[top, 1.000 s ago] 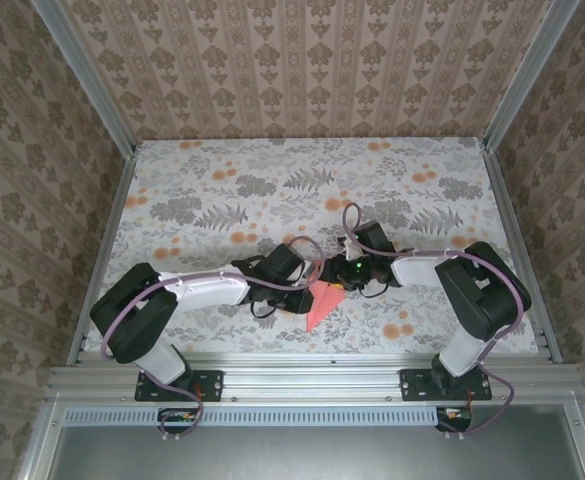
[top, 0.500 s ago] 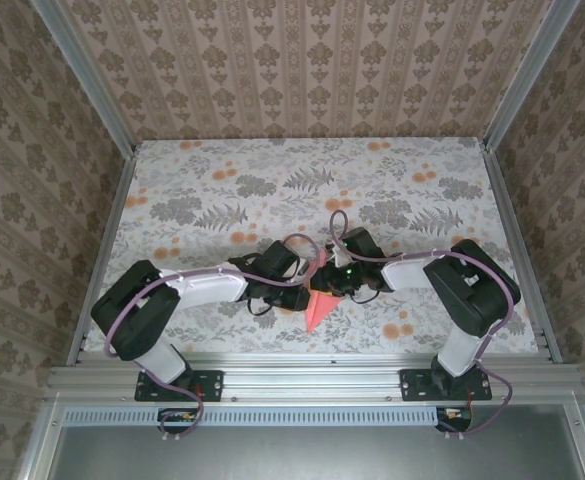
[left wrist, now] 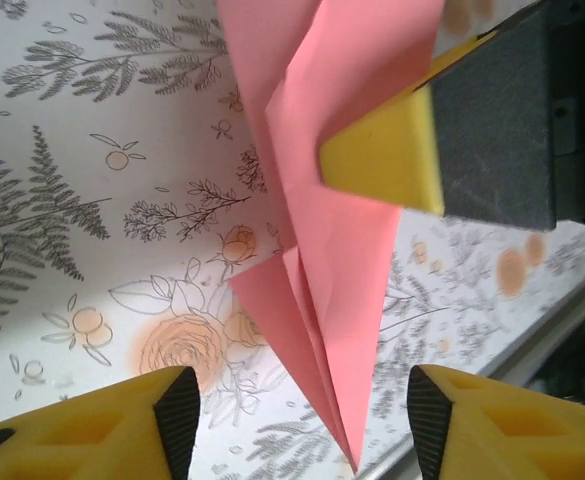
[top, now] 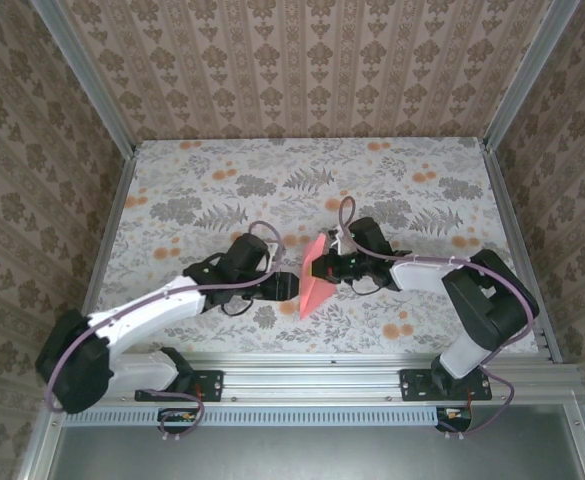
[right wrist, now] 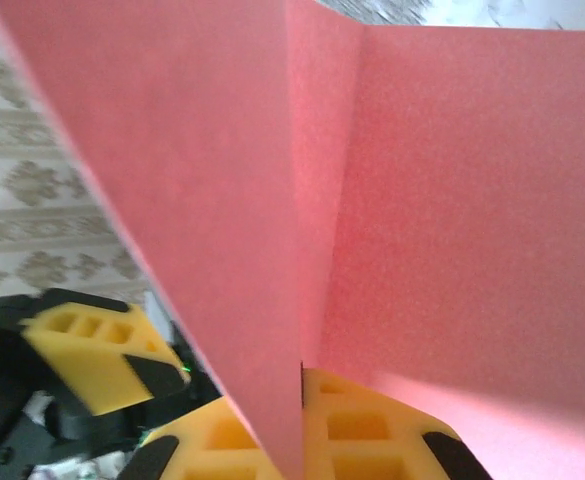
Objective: Fold a paper plane with a square sheet of paper (pick it up from the middle)
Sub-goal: Pick up the paper from the center of the table, then turn over the paper at the center of the table.
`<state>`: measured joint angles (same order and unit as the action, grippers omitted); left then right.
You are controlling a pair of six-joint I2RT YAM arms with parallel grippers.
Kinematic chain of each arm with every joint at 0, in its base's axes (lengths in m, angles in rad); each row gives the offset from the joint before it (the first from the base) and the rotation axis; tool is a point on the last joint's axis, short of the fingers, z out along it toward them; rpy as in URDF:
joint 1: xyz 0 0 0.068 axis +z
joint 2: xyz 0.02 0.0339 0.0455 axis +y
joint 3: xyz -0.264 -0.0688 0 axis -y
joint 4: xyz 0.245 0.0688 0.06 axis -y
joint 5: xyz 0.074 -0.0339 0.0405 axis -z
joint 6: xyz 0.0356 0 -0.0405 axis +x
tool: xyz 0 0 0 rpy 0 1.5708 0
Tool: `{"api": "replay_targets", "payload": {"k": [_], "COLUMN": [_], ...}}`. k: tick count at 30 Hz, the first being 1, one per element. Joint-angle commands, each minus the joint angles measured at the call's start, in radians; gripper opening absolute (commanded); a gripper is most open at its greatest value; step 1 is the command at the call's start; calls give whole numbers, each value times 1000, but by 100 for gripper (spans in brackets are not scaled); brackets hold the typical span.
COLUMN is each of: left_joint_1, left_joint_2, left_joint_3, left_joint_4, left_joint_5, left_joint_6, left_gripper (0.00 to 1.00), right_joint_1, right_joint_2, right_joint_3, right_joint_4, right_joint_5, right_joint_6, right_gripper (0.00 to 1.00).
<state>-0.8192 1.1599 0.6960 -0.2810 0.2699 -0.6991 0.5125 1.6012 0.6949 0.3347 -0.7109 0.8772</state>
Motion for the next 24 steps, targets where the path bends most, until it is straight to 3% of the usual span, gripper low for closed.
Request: {"api": "replay_targets", "payload": {"k": [1,8,16,24], "left_joint_1": [26,49,30,20], "left_joint_2": [-93,-153,-183,-128], "left_joint_3": [-36,-88,-115,-92], "left_joint_4": [54,227,377,418], "left_joint_5": [44,176,197,206], "left_joint_6": [-113,-306,-468,-478], "left_gripper": [68,71,72,70], "right_joint_1": [-29,-53,-63,-66], "right_joint_2": [-55,-119,-159,-178], "right_joint_3": [25,63,75,65], "right_joint_4": [126,185,209,291], "right_joint_5": [-65,-81,-69,-78], "right_joint_6": [111,190,225,295], "right_gripper": [4,4,3,3]}}
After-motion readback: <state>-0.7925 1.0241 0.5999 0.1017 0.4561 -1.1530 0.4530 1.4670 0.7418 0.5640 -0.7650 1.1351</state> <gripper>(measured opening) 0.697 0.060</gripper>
